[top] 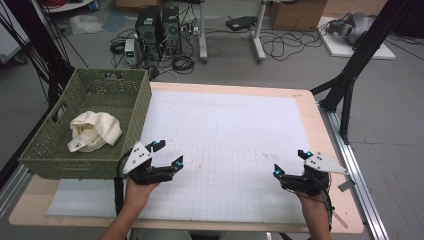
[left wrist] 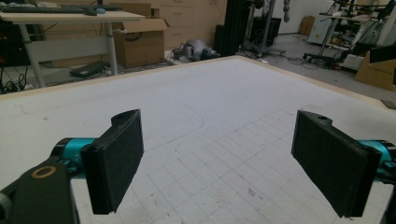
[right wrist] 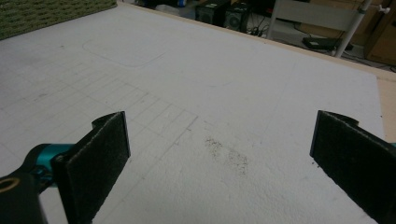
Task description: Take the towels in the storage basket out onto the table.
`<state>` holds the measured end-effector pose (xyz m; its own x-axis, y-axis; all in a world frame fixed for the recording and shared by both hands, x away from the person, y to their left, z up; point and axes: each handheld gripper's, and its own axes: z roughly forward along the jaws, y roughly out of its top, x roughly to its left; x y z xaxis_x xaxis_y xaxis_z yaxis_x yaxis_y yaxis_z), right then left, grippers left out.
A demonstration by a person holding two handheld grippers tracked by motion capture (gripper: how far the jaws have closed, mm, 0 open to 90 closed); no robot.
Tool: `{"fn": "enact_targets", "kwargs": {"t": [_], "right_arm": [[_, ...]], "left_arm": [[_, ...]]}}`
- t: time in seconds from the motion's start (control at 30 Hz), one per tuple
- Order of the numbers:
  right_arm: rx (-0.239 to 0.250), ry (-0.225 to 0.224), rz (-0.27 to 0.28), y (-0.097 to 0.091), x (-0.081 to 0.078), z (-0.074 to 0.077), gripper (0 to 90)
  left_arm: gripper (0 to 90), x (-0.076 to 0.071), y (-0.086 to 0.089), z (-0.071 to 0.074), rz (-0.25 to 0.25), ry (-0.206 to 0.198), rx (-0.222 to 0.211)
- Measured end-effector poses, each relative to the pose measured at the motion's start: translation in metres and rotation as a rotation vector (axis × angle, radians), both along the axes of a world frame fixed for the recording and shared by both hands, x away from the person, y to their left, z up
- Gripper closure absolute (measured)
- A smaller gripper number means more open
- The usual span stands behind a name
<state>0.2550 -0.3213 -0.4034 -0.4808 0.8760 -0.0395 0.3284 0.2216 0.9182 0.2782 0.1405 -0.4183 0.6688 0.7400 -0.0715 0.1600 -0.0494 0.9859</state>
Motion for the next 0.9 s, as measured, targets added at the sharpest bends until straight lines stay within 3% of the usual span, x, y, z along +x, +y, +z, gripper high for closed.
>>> {"fn": "enact_targets", "kwargs": {"t": [0.9], "right_arm": [[-0.006, 0.01, 0.02, 0.0037, 0.0037, -0.0013, 4.0]], "left_arm": [[16.9, -0.0019, 0.0001, 0.0022, -0.002, 0.009, 0.001]]}}
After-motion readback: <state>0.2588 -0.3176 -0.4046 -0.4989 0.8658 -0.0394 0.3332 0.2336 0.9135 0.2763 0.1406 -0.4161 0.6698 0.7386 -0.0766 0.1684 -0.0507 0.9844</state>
